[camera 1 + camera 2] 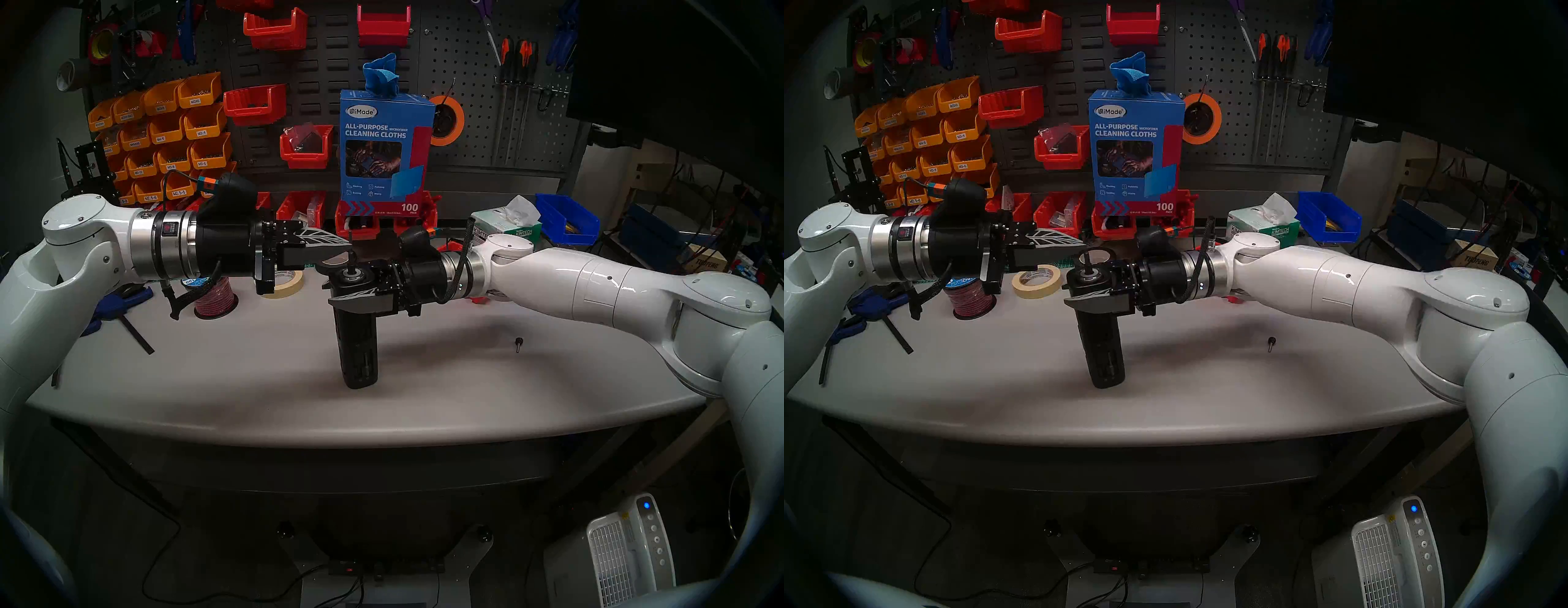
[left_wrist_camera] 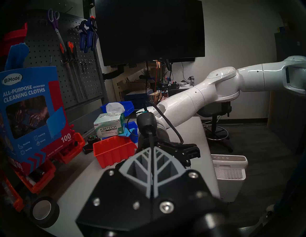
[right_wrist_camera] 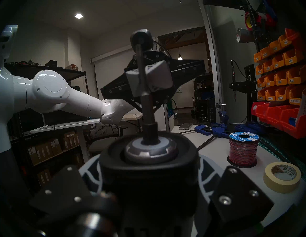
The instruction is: Pick a screwdriver bit and insert it into the screwdriver
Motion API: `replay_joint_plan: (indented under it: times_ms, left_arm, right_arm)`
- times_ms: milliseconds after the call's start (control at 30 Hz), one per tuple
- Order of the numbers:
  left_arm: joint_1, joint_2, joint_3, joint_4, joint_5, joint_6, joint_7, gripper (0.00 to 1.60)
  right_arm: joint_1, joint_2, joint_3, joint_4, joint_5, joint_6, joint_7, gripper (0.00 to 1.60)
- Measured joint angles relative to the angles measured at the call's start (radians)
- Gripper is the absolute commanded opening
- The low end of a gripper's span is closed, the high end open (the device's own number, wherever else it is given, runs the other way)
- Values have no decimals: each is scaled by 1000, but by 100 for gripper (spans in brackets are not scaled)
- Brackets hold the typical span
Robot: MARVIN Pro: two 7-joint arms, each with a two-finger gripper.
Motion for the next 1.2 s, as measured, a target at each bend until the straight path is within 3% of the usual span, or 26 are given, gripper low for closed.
replay_joint_plan:
  times_ms: [533, 767, 1200]
  left_arm:
    - [-2, 3, 4, 0, 7, -8, 8, 1]
    - [-2, 7, 4, 0, 8, -8, 10, 33]
    - [-3, 9, 8, 0, 7, -9, 14, 52]
  right_arm:
    - [0, -7, 0, 11, 1, -9, -6, 31]
    - [0, -10, 0, 16, 2, -9, -1, 32]
    - [0, -12, -1, 18, 2, -10, 5, 34]
